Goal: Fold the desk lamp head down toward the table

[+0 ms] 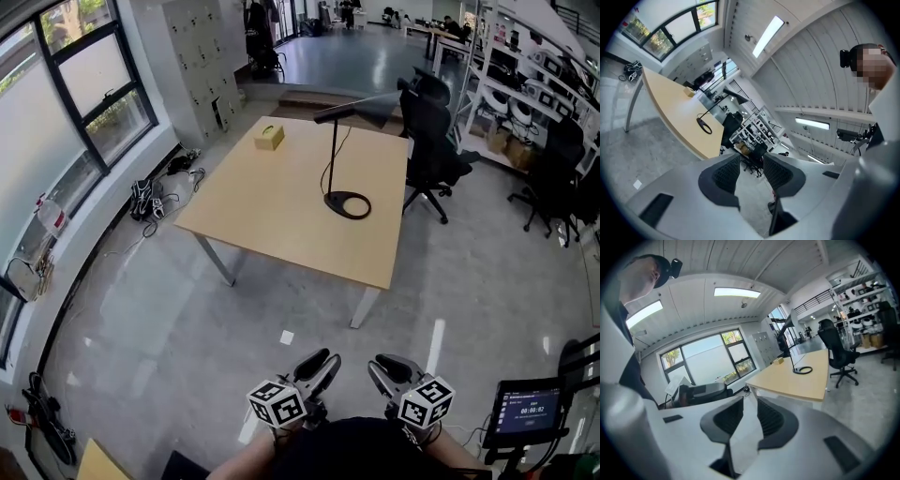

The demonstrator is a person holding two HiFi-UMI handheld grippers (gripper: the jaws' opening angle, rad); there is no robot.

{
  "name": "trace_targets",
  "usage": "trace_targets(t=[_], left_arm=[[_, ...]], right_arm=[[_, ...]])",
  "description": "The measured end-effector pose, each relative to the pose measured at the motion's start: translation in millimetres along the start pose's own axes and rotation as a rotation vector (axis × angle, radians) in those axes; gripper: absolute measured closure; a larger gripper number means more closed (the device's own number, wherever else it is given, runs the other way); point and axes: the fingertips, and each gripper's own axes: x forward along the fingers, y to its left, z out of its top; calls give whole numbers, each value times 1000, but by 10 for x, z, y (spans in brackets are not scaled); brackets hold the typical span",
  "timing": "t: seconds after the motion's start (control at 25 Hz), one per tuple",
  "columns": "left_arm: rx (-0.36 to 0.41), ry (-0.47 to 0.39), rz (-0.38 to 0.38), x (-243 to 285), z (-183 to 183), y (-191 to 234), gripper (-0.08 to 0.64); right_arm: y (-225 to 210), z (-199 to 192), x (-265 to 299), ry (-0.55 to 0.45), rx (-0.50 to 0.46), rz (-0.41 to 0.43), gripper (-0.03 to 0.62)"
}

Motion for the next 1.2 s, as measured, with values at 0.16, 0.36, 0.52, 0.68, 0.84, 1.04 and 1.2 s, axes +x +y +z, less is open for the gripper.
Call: trace_targets(t=[0.16, 0.36, 0.52, 0.68, 0.84, 1.04, 1.2], left_arm=[[-21, -7, -4, -69, 235, 309, 397], [-63, -2, 2, -75, 312, 556, 397], [-65, 18, 6, 6, 379, 663, 397], [-50, 24, 43, 100, 544, 838, 397], [-29, 16, 97, 228, 743, 1019, 397], [6, -9, 141, 668, 1063, 1209, 397], [38, -16, 142, 1210, 1284, 1237, 397]], right_arm=[[75, 50, 287, 29, -1, -29, 499], [97, 136, 529, 64, -29, -51, 499], [66, 196, 720, 74, -24, -42, 499], [-56, 265, 964, 71, 6, -7, 499], [-218, 426, 1232, 53, 25, 45, 499], [-658, 791, 1549, 35, 4, 85, 499], [-1174, 1092, 1659, 23, 11, 77, 499]])
